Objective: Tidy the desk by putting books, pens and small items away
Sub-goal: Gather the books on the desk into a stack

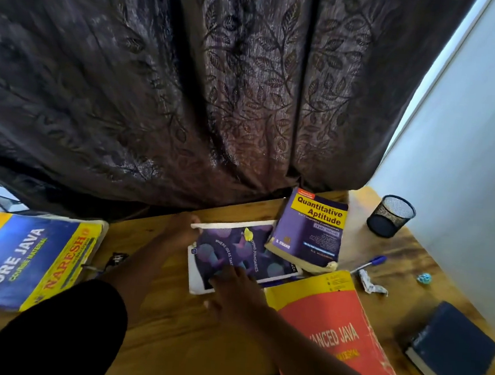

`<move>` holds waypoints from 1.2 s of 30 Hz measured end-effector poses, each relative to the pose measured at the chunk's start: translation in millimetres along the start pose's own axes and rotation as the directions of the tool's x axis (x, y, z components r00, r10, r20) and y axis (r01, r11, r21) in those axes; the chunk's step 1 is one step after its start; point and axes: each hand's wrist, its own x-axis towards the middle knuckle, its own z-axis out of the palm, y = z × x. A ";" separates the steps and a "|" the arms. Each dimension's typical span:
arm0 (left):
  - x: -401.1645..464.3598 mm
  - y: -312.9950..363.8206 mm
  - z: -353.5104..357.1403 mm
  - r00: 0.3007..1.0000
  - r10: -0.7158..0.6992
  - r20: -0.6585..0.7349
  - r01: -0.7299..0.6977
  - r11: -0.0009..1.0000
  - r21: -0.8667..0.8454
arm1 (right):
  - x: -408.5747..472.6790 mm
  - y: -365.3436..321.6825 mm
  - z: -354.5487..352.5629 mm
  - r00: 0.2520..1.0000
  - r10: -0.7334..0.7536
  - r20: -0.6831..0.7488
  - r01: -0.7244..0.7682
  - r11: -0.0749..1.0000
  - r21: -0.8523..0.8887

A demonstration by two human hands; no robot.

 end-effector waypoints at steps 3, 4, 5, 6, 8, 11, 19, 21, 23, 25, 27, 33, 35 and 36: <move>-9.1 7.4 -13.7 0.998 0.030 -0.049 -0.035 0.995 -0.097 | 0.3 -2.4 -1.1 0.998 0.032 -0.057 -0.027 0.996 0.082; -12.2 10.5 -18.6 0.996 0.042 -0.076 -0.049 0.994 -0.095 | 0.0 -3.8 -0.7 0.995 0.049 -0.088 -0.039 0.993 0.115; -14.9 13.7 -23.8 0.993 0.053 -0.103 -0.061 0.996 -0.071 | -0.6 -5.5 -1.1 0.988 0.077 -0.131 -0.057 0.987 0.151; -17.4 16.5 -28.5 0.990 0.059 -0.127 -0.067 0.996 -0.055 | -1.9 -7.2 -1.7 0.976 0.114 -0.188 -0.079 0.980 0.184; -24.0 23.1 -37.2 0.986 0.069 -0.152 -0.081 0.994 -0.077 | -5.2 -11.4 -5.0 0.921 0.236 -0.310 -0.159 0.954 0.253; -41.5 34.8 -51.5 0.978 0.121 -0.171 -0.145 0.980 -0.139 | -11.4 -17.3 -14.9 0.836 0.464 -0.294 -0.311 0.841 0.441; -95.4 54.0 -95.9 0.934 0.184 -0.306 -0.236 0.961 -0.144 | -28.4 -15.9 -19.1 0.701 0.704 -0.117 -0.376 0.503 0.778; -116.3 51.0 -104.7 0.911 0.154 -0.382 -0.219 0.967 -0.132 | -32.0 -18.2 -19.1 0.698 0.713 -0.067 -0.350 0.421 0.837; -137.5 40.1 -106.2 0.887 0.087 -0.454 -0.189 0.964 -0.185 | -31.4 -22.8 -18.5 0.710 0.704 0.036 -0.335 0.291 0.896; -162.3 21.7 -95.7 0.887 0.008 -0.461 -0.186 0.922 -0.341 | -31.9 -27.6 -17.6 0.717 0.661 0.221 -0.334 0.047 0.942; -189.6 3.8 -76.4 0.908 -0.133 -0.397 -0.156 0.773 -0.616 | -34.1 -30.7 -17.0 0.758 0.546 0.357 -0.281 -0.220 0.934; -275.0 -32.5 -16.8 0.887 -0.450 -0.100 0.091 0.383 -0.919 | -52.6 -28.4 -2.9 0.842 0.479 0.249 -0.201 -0.151 0.968; -294.9 -49.5 4.2 0.882 -0.470 0.033 0.210 0.330 -0.920 | -59.8 -23.4 4.4 0.843 0.477 0.248 -0.257 -0.047 0.965; -303.0 -57.4 13.4 0.883 -0.456 0.110 0.278 0.319 -0.906 | -64.5 -21.5 7.0 0.850 0.462 0.252 -0.287 0.007 0.958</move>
